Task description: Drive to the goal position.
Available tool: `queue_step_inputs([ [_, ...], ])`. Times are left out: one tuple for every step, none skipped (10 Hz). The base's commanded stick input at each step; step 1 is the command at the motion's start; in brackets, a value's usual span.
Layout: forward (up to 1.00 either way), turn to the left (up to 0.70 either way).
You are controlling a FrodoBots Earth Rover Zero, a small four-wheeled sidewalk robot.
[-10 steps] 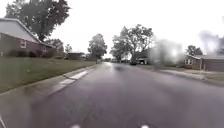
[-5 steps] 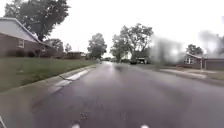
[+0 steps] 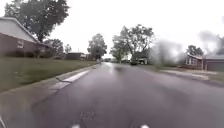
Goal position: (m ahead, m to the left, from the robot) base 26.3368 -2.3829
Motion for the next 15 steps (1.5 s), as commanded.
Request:
queue_step_inputs([
  [0.5,0.0],
  [0.5,0.0],
  [0.5,0.43],
  [0.5,0.12],
  [0.5,0.0],
  [0.5,0.0],
  [0.5,0.0],
  [0.5,0.0],
  [0.5,0.0],
  [0.5,0.0],
  [0.5,0.0],
  [0.5,0.0],
  [0.5,0.0],
  [0.5,0.0],
  [0.5,0.0],
])
